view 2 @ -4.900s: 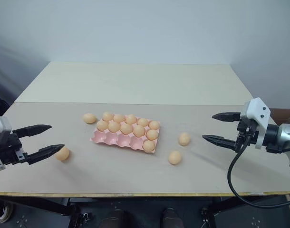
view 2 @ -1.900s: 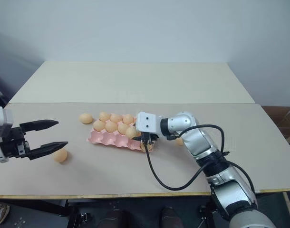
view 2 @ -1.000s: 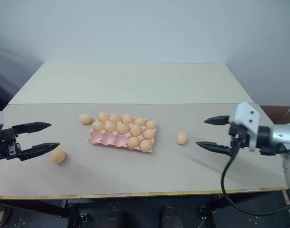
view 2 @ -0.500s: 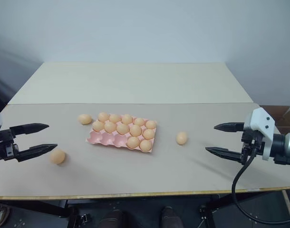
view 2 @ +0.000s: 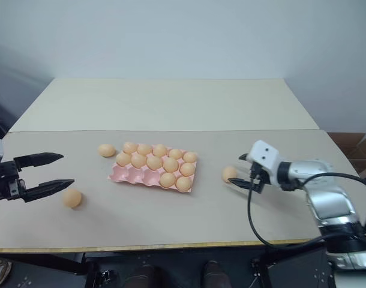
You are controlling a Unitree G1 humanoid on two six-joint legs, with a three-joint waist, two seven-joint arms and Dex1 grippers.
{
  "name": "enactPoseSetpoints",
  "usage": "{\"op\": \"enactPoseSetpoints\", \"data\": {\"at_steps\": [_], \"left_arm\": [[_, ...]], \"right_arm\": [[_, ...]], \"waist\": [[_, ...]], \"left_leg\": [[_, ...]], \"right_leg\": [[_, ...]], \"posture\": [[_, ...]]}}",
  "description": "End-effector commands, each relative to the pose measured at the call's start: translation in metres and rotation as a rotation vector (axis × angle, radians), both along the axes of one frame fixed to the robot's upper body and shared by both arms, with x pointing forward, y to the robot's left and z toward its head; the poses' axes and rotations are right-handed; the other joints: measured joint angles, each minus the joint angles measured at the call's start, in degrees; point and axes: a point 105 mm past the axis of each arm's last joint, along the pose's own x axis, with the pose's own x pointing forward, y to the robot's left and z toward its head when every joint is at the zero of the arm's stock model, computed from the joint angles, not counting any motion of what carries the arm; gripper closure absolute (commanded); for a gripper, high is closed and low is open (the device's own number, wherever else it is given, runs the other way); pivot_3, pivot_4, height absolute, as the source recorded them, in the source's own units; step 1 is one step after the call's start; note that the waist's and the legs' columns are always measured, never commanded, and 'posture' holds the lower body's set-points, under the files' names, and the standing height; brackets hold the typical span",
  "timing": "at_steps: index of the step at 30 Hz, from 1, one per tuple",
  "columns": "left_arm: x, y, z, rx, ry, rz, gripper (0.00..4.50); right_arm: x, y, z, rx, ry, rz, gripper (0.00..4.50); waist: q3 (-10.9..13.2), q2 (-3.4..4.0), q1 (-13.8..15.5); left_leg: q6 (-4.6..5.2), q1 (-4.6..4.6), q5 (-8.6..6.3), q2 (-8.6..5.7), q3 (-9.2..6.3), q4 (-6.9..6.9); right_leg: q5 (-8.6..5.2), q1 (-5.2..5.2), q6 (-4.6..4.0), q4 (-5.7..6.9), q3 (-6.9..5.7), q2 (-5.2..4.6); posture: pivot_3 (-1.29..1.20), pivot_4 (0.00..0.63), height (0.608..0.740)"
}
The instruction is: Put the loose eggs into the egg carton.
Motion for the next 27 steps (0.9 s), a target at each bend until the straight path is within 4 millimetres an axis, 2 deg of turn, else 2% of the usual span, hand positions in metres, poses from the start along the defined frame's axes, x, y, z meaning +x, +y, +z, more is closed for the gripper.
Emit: {"op": "enactPoseSetpoints", "data": {"at_steps": [1,4,7,11,14,17,19,24,27], "left_arm": [[-0.003,-0.004,0.011,0.011,-0.052,-0.016,0.00],[-0.006,-0.005,0.010,0.012,-0.055,-0.016,0.00],[-0.008,-0.004,0.010,0.013,-0.057,-0.006,0.00],[-0.010,-0.003,0.010,0.017,-0.058,0.003,0.00],[-0.011,-0.002,0.011,0.017,-0.060,0.008,0.00],[-0.010,-0.002,0.011,0.019,-0.061,0.014,0.00],[-0.010,-0.001,0.011,0.019,-0.062,0.017,0.00],[-0.010,-0.001,0.010,0.021,-0.065,0.022,0.00],[-0.011,-0.001,0.010,0.023,-0.068,0.024,0.00]], "right_arm": [[0.015,0.000,-0.006,-0.059,-0.031,-0.036,0.02],[0.024,-0.002,-0.015,-0.097,-0.018,-0.059,0.02],[0.029,0.000,-0.013,-0.081,-0.026,-0.071,0.58],[0.027,0.010,0.001,-0.026,-0.045,-0.035,1.86],[0.021,0.025,0.017,0.008,-0.095,0.021,1.98],[0.013,0.059,0.037,0.073,-0.139,0.116,1.98],[0.003,0.089,0.044,0.093,-0.153,0.206,1.98],[-0.010,0.162,0.046,0.138,-0.148,0.342,1.98],[-0.008,0.188,0.042,0.140,-0.144,0.349,1.98]], "waist": [[0.00,0.00,0.01],[0.00,0.00,0.13],[0.00,0.00,0.06],[0.00,0.00,-0.03],[0.00,0.00,-0.11],[0.00,0.00,-0.36],[0.00,0.00,-0.44],[-0.04,-0.05,-0.36],[-0.04,-0.06,-0.08]], "left_leg": [[0.00,0.00,0.00,0.00,0.00,0.00],[0.00,-0.01,0.00,-0.02,0.00,0.00],[0.00,-0.01,0.00,-0.01,0.00,0.00],[0.00,0.00,0.00,0.01,0.00,0.00],[0.00,0.02,0.00,0.01,0.00,0.00],[0.00,0.02,0.00,0.04,0.00,0.00],[0.00,0.03,0.00,0.06,-0.01,0.00],[0.00,0.04,0.00,0.28,-0.01,0.00],[-0.02,0.00,0.00,0.54,0.02,0.00]], "right_leg": [[0.00,-0.01,0.00,0.01,0.01,0.00],[0.00,0.01,0.00,0.00,0.00,-0.02],[0.00,0.01,0.00,0.00,0.01,-0.02],[0.06,0.00,0.10,0.02,0.00,0.01],[0.06,0.01,0.09,0.03,0.00,0.01],[0.14,0.00,0.23,0.03,0.00,0.04],[0.15,-0.01,0.23,0.05,0.01,0.07],[0.17,-0.01,0.20,0.05,-0.02,0.25],[0.27,-0.06,0.03,0.00,-0.03,0.50]], "posture": [[0.00,0.150,0.740],[0.00,0.150,0.740],[0.00,0.150,0.740],[0.00,0.150,0.740],[0.00,0.150,0.740],[0.00,0.150,0.740],[0.00,0.150,0.740],[0.00,0.150,0.740],[0.00,0.150,0.740]]}}
